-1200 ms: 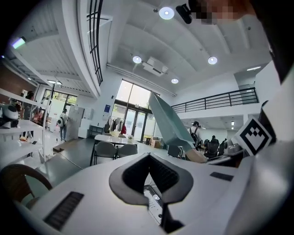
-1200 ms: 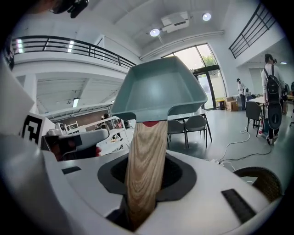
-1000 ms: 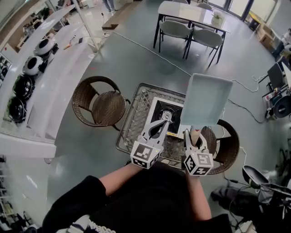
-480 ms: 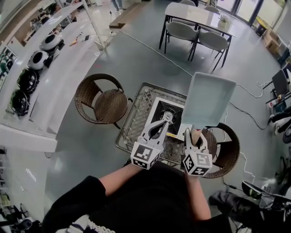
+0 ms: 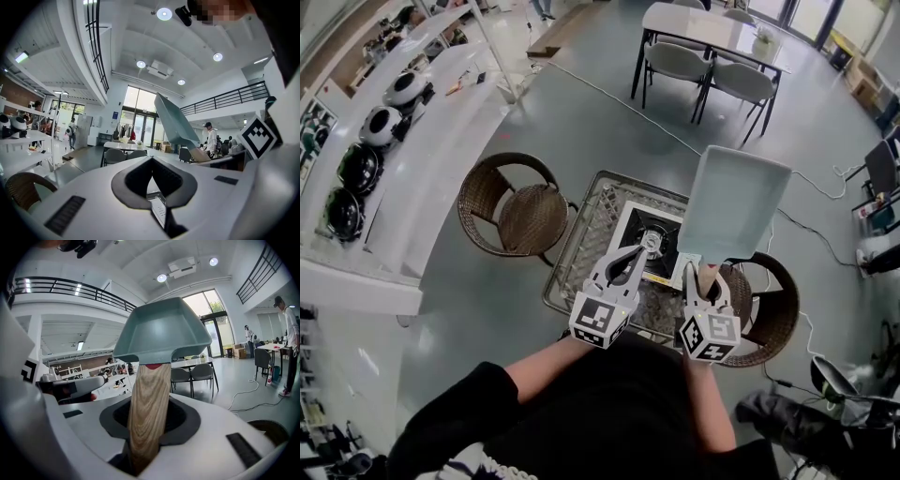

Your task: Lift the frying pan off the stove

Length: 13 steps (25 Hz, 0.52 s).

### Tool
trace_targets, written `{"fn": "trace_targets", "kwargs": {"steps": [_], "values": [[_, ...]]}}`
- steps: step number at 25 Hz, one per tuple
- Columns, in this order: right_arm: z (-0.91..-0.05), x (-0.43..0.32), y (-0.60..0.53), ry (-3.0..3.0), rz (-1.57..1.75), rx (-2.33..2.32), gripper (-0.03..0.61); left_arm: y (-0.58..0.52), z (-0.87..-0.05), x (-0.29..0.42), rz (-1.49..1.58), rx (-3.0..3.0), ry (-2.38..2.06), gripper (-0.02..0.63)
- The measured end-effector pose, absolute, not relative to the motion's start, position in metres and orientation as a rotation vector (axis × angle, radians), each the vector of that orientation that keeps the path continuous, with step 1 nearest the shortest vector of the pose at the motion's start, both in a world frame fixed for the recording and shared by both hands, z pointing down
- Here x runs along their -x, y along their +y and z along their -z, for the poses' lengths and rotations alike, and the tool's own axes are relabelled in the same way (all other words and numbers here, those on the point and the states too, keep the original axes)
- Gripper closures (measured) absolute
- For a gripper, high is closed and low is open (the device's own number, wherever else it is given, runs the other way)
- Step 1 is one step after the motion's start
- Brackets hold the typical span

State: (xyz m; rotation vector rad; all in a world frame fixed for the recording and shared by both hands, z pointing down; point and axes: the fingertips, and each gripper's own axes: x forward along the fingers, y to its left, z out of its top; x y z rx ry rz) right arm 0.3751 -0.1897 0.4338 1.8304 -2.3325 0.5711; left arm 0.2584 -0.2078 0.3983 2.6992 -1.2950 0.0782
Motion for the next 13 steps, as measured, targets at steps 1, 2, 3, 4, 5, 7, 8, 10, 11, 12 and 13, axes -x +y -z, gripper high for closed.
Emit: {"fn": "trace_targets", "kwargs": {"steps": [1,2,3,4,5,7,8,10,11,12,13], "values": [[-0.433,-0.376,-0.191,-2.328,-0.568,-1.836,0.463,-0.21,-0.398,-0.257,-0.076,-2.697,-1.296,0.606],[-0.433,-0.377,-0.194,-2.324,-0.565,-1.841,0.464,-0.212,-0.398,-0.256,-0.075,-2.694,-1.298,0.606],[-0.433,-0.379,-0.196,-2.319,-0.563,-1.844,0.464,-0.215,-0.398,-0.255,-0.073,-2.69,-1.3,0.606],[-0.434,-0.379,-0.198,-2.313,-0.564,-1.846,0.463,-0.218,-0.398,-0.254,-0.071,-2.686,-1.302,0.604],[-0.436,-0.379,-0.198,-2.307,-0.566,-1.847,0.465,-0.219,-0.398,-0.252,-0.069,-2.683,-1.305,0.606],[-0.439,-0.378,-0.198,-2.294,-0.568,-1.851,0.463,-0.221,-0.399,-0.247,-0.064,-2.683,-1.308,0.606],[-0.44,-0.377,-0.197,-2.29,-0.566,-1.853,0.463,-0.222,-0.4,-0.245,-0.064,-2.687,-1.309,0.606],[-0.44,-0.374,-0.197,-2.287,-0.559,-1.857,0.463,-0.222,-0.4,-0.241,-0.068,-2.696,-1.31,0.606],[-0.439,-0.372,-0.198,-2.287,-0.554,-1.858,0.464,-0.223,-0.4,-0.239,-0.07,-2.698,-1.311,0.606],[-0.438,-0.371,-0.199,-2.287,-0.551,-1.859,0.464,-0.223,-0.4,-0.237,-0.071,-2.7,-1.312,0.606],[-0.437,-0.369,-0.199,-2.288,-0.548,-1.859,0.463,-0.223,-0.399,-0.235,-0.073,-2.701,-1.313,0.604]]}}
